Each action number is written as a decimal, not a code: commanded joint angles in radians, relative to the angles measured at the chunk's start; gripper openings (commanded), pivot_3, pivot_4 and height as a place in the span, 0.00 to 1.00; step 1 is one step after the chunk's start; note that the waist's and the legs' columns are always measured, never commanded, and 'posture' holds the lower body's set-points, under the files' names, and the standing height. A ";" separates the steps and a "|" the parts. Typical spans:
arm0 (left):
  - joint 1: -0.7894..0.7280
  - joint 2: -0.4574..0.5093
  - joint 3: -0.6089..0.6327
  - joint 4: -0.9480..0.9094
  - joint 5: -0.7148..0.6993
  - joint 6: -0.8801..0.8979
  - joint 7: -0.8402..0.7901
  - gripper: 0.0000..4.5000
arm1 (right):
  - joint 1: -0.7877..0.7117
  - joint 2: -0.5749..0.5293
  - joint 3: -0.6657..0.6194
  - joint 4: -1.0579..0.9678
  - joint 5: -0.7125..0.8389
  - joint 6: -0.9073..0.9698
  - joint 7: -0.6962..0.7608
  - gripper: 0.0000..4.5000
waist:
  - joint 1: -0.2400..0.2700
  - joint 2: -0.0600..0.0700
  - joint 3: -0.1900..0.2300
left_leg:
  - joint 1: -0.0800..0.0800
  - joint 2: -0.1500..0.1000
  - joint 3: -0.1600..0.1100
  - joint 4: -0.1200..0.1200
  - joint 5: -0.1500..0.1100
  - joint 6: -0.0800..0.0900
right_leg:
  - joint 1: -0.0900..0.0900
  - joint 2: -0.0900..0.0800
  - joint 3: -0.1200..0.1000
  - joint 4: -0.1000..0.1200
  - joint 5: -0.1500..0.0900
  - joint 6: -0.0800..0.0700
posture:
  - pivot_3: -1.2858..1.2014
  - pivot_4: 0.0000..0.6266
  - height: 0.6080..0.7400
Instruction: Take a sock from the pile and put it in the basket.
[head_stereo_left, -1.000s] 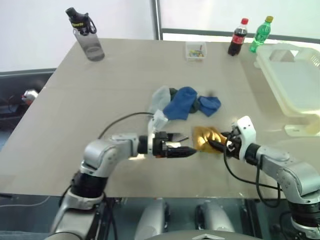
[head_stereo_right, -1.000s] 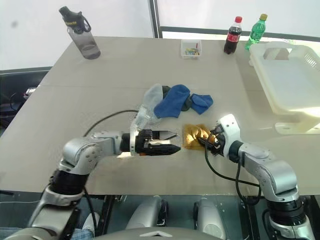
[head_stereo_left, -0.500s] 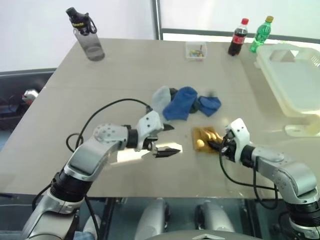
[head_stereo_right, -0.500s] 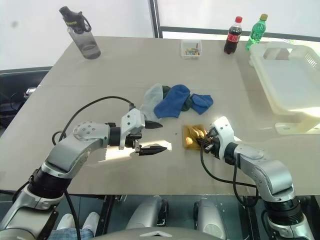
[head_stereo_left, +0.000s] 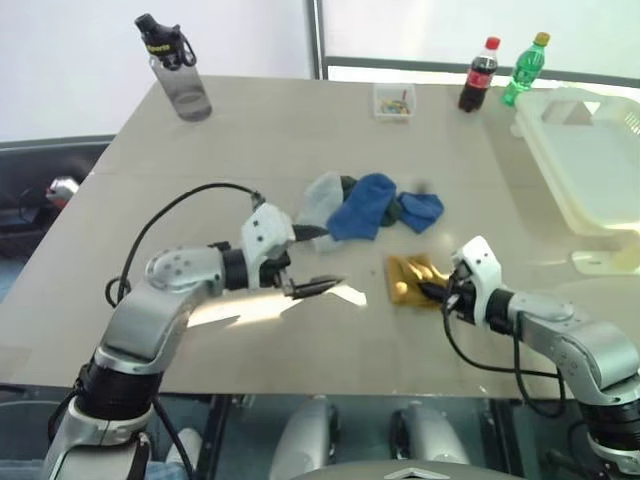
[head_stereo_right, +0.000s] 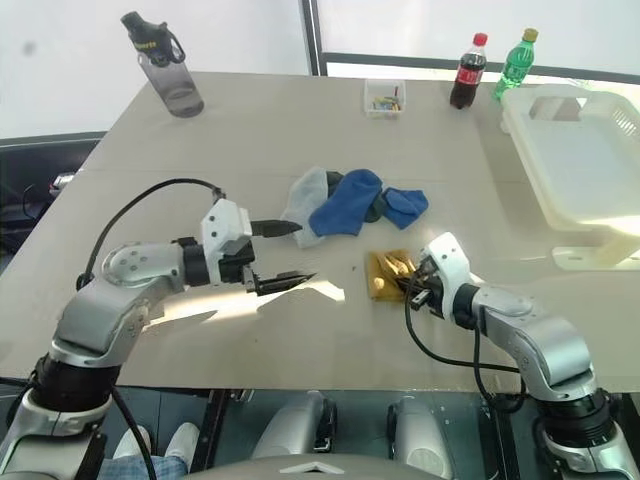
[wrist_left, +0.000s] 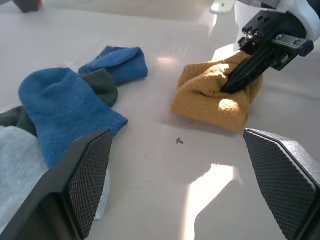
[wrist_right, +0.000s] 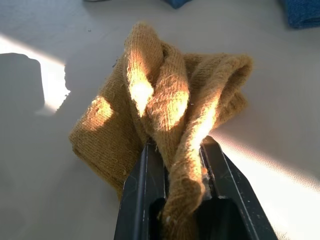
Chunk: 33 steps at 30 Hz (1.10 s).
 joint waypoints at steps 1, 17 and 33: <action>0.017 -0.006 0.097 -0.077 -0.097 0.016 0.015 1.00 | 0.013 -0.047 -0.023 0.028 -0.001 0.011 0.030 0.00 | 0.000 0.000 0.000 | 0.000 0.000 0.000 0.000 0.000 0.000 | 0.000 0.000 0.000 0.000 0.000 0.000 | 0.52 0.24 1.00; 0.114 0.055 0.229 -0.114 -0.337 0.096 -0.041 1.00 | -0.240 -0.310 -0.317 0.174 0.176 0.080 0.224 0.00 | -0.004 0.005 0.007 | 0.000 0.000 0.000 0.000 0.000 -0.001 | 0.000 0.000 0.000 0.000 0.000 0.000 | 0.52 0.24 1.00; 0.066 0.049 0.172 -0.070 -0.321 0.072 -0.063 1.00 | -0.926 -0.302 -0.289 1.395 -0.265 -0.591 -0.163 0.00 | -0.009 0.006 0.011 | -0.001 -0.001 0.006 0.000 0.001 -0.001 | -0.001 0.000 0.003 -0.001 0.000 0.000 | 0.52 0.24 1.00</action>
